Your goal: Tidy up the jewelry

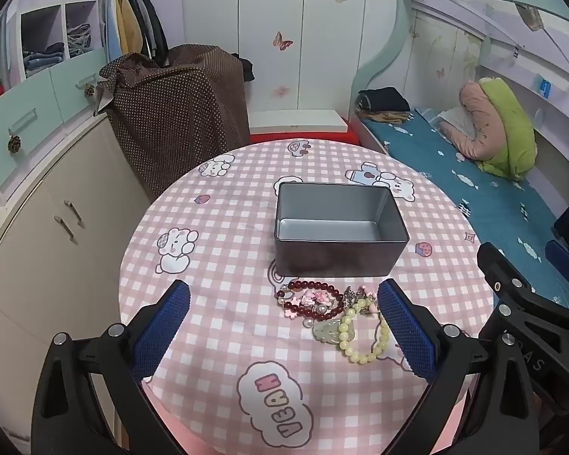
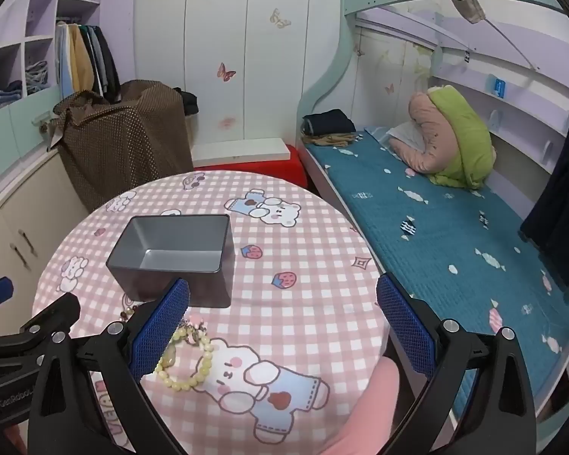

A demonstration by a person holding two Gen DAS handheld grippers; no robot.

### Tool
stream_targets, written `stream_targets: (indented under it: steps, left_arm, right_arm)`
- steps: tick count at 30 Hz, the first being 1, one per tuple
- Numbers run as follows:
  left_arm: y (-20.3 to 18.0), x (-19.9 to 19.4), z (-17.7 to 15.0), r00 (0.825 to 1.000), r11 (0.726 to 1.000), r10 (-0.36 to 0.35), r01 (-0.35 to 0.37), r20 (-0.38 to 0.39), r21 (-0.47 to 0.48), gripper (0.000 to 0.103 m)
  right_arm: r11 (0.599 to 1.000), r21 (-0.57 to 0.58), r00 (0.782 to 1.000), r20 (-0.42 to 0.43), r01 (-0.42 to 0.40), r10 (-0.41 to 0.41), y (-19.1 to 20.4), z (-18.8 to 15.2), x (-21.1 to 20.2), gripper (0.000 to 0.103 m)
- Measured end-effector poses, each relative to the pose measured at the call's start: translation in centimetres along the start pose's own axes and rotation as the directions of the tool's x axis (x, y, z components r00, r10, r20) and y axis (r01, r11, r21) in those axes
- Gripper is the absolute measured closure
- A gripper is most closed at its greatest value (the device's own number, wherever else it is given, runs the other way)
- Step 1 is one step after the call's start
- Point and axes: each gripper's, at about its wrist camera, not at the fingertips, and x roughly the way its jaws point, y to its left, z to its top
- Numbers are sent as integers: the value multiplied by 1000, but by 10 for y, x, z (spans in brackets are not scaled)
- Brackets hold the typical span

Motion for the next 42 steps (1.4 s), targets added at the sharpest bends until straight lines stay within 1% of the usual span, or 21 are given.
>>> stream_targets:
  steps: [4,5,12,14,17,19,35,42]
  left_arm:
    - [0,0,0,1000,1000,-1,1,-3,0,7]
    - [0,0,0,1000,1000,-2,2,-2,0,7]
    - [0,0,0,1000,1000,-5,5,-3,1,7]
    - [-2,9,-6,1000,1000,-18,18,1,5,7]
    - [-1,12,-8,999,999,-48,48,1,7,7]
    - [-1,8,-6,999,999,-53,53,0,9,7]
    - [-2,0,-2,999,999,-49,48,12,14,8]
    - [-3,-3,-1,998,998,-53,52,20,21,8]
  right_arm:
    - [1000,-2,1000,-1,2,-2,-6,-1,-1,7]
    - [1000,-7,1000,-4,8,-8,3,1,1,7]
    - [1000,-9,1000,-7,10,-10,-1,1,2,7]
    - [1000,-8,1000,-8,7,-7,1,-1,6,7]
    - [1000,-2,1000,-6,5,-5,-5,-1,5,7]
    - [1000,-3,1000,-6,6,-6,-4,0,3,7]
    - [1000,1,1000,-7,-14,14,-2,1,2,7]
    - [1000,1,1000,-1,-7,7,-4,2,0,7]
